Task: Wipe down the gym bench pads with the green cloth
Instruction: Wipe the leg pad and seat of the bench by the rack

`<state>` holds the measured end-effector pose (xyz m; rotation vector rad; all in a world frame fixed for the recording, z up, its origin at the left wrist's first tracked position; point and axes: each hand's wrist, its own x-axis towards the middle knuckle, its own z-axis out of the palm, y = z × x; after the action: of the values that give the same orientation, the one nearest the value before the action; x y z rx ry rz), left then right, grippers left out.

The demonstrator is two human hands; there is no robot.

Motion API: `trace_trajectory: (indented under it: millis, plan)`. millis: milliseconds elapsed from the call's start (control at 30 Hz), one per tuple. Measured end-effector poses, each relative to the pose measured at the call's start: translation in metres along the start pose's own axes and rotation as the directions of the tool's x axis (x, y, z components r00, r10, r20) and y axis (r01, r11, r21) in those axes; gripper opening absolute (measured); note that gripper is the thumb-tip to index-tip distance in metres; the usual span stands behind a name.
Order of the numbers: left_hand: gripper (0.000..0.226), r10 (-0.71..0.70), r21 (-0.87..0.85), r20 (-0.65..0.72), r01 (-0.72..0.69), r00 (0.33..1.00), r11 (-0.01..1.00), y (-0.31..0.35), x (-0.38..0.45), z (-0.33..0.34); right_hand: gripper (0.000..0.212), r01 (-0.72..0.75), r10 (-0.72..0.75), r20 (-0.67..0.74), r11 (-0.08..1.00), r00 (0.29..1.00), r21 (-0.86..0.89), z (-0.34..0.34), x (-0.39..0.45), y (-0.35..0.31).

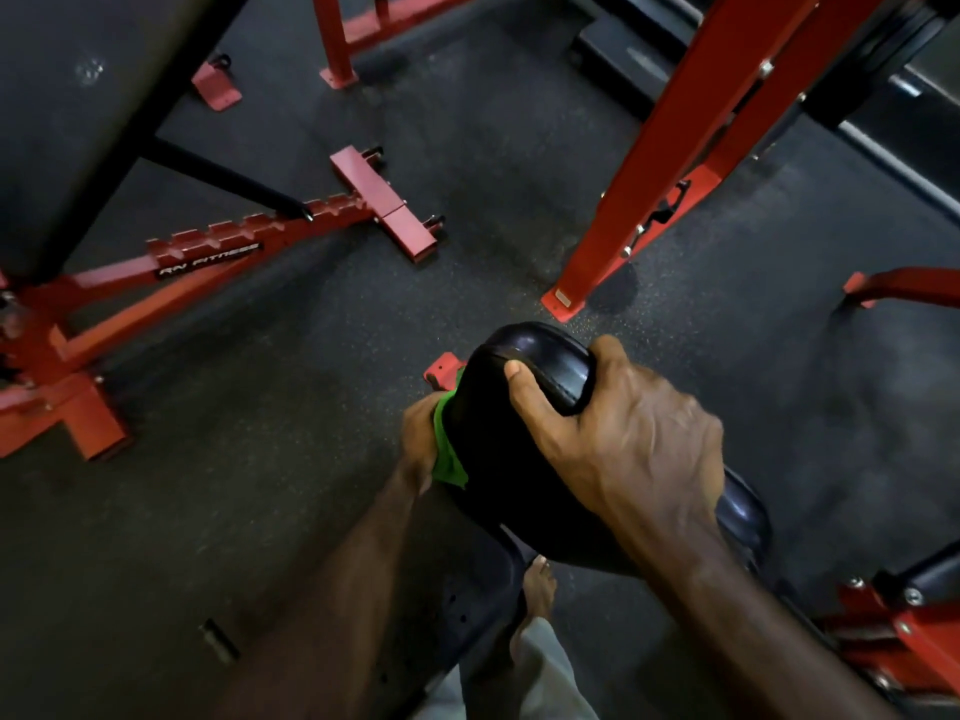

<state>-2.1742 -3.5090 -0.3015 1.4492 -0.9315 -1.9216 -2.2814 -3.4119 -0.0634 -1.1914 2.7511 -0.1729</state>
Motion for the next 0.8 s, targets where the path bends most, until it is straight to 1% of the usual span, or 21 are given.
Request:
trace_trajectory:
  millis: [33, 67, 167, 233, 300, 367, 433, 500, 567, 633, 667, 700, 767, 800]
  plan:
    - [0.034, 0.000, 0.032, 0.024, -0.001, 1.000, 0.999, 0.003, -0.002, 0.002, 0.069, 0.004, -0.004, -0.005, 1.000, 1.000, 0.003, 0.001, 0.000, 0.000]
    - [0.037, 0.019, 0.020, 0.018, -0.019, 1.000, 1.000, 0.012, -0.008, 0.005, 0.070, 0.008, -0.008, -0.010, 1.000, 1.000, 0.005, 0.000, 0.000, 0.000]
    - [0.044, 0.108, -0.104, -0.081, -0.116, 0.991, 0.988, 0.036, -0.023, 0.019, 0.070, 0.014, -0.014, -0.016, 1.000, 1.000, 0.014, 0.001, -0.001, 0.000]
    - [0.032, 0.245, -0.108, -0.114, -0.257, 0.963, 0.960, 0.056, -0.033, 0.034, 0.069, 0.020, -0.019, -0.022, 1.000, 1.000, 0.018, 0.001, -0.002, 0.000]
    - [0.034, 0.380, -0.086, -0.110, -0.389, 0.919, 0.917, 0.073, -0.041, 0.044, 0.069, 0.026, -0.026, -0.023, 1.000, 0.999, 0.018, 0.001, -0.002, 0.001]
    - [0.038, 0.452, -0.115, -0.119, -0.465, 0.884, 0.878, 0.085, -0.048, 0.050, 0.070, 0.034, -0.034, -0.030, 0.999, 0.999, 0.013, 0.001, -0.003, 0.001]
    - [0.031, 0.570, -0.134, -0.111, -0.580, 0.814, 0.803, 0.096, -0.059, 0.058, 0.069, 0.049, -0.049, -0.030, 0.999, 0.998, -0.005, 0.000, -0.003, 0.001]
    - [0.029, 0.689, -0.120, -0.093, -0.695, 0.719, 0.709, 0.110, -0.072, 0.067, 0.063, 0.059, -0.059, -0.010, 0.998, 0.998, 0.008, -0.003, -0.004, 0.002]
    - [0.030, 0.797, -0.074, -0.029, -0.796, 0.603, 0.600, 0.122, -0.089, 0.074, 0.052, 0.063, -0.065, 0.024, 0.996, 0.998, 0.062, -0.008, -0.005, 0.005]
    - [0.032, 0.860, 0.000, 0.061, -0.862, 0.507, 0.508, 0.124, -0.103, 0.079, 0.045, 0.073, -0.083, 0.095, 0.992, 0.992, 0.104, -0.011, -0.005, 0.012]
    - [0.034, 0.867, 0.047, 0.099, -0.873, 0.488, 0.486, 0.125, -0.104, 0.081, 0.042, 0.055, -0.071, 0.130, 0.991, 0.989, 0.123, -0.012, -0.002, 0.013]
    - [0.036, 0.867, 0.103, 0.108, -0.873, 0.486, 0.476, 0.123, -0.107, 0.082, 0.040, 0.026, -0.053, 0.167, 0.986, 0.985, 0.163, -0.014, 0.000, 0.016]
    - [0.036, 0.864, 0.213, 0.056, -0.851, 0.501, 0.480, 0.117, -0.113, 0.084, 0.035, -0.029, -0.043, 0.232, 0.954, 0.972, 0.300, -0.021, 0.005, 0.023]
    - [0.036, 0.863, 0.265, 0.017, -0.835, 0.505, 0.483, 0.116, -0.118, 0.087, 0.031, -0.024, -0.079, 0.262, 0.929, 0.962, 0.370, -0.024, 0.010, 0.029]
